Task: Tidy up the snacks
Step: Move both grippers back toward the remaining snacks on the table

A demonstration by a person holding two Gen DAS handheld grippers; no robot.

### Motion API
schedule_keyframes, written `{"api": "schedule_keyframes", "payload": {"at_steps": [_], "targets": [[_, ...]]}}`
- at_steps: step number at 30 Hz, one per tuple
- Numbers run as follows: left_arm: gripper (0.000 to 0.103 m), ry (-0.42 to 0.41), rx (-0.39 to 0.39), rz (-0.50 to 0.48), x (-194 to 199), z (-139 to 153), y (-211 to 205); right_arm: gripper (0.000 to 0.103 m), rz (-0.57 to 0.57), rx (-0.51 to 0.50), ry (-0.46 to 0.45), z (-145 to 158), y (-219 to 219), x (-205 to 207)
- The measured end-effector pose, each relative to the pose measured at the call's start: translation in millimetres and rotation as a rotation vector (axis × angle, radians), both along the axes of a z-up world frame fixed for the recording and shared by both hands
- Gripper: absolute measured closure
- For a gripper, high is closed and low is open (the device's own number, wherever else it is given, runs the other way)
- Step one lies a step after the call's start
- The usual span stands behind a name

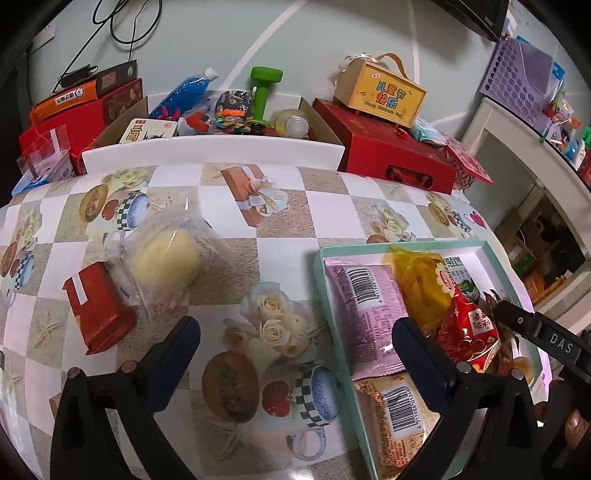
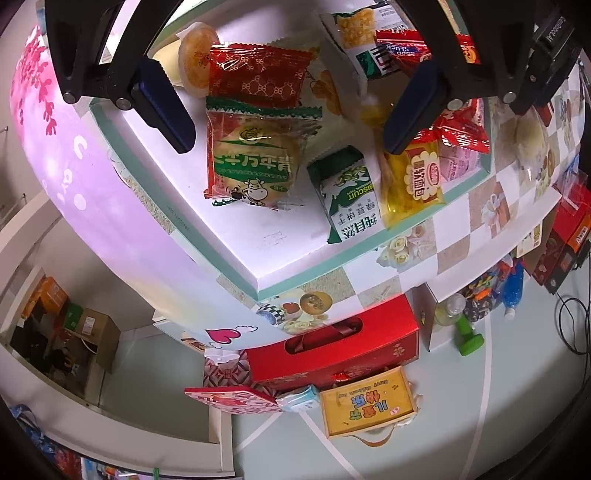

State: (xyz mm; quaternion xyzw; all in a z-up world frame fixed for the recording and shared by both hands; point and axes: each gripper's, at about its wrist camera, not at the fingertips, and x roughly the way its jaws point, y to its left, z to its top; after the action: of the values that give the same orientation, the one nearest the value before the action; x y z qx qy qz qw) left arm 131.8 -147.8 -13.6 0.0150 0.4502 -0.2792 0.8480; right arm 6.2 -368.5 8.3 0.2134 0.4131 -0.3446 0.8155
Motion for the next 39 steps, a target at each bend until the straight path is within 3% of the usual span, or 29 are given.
{"api": "schedule_keyframes", "payload": {"at_steps": [11, 21, 31, 34, 39], "targets": [[0.0, -0.005, -0.031, -0.01, -1, 4, 1, 0.0, -0.002, -0.037, -0.038, 5, 5, 1], [0.0, -0.078, -0.091, 0.022, 5, 16, 18, 0.0, -0.001, -0.075, -0.118, 20, 15, 4], [0.0, -0.011, -0.167, 0.033, 23, 19, 45, 0.0, 0.036, -0.076, -0.181, 31, 31, 15], [0.0, -0.063, -0.128, 0.061, 26, 23, 54, 0.0, 0.076, -0.088, -0.195, 34, 42, 24], [0.0, -0.067, -0.105, 0.109, 36, 22, 74, 0.0, 0.153, -0.075, -0.216, 38, 64, 45]]}}
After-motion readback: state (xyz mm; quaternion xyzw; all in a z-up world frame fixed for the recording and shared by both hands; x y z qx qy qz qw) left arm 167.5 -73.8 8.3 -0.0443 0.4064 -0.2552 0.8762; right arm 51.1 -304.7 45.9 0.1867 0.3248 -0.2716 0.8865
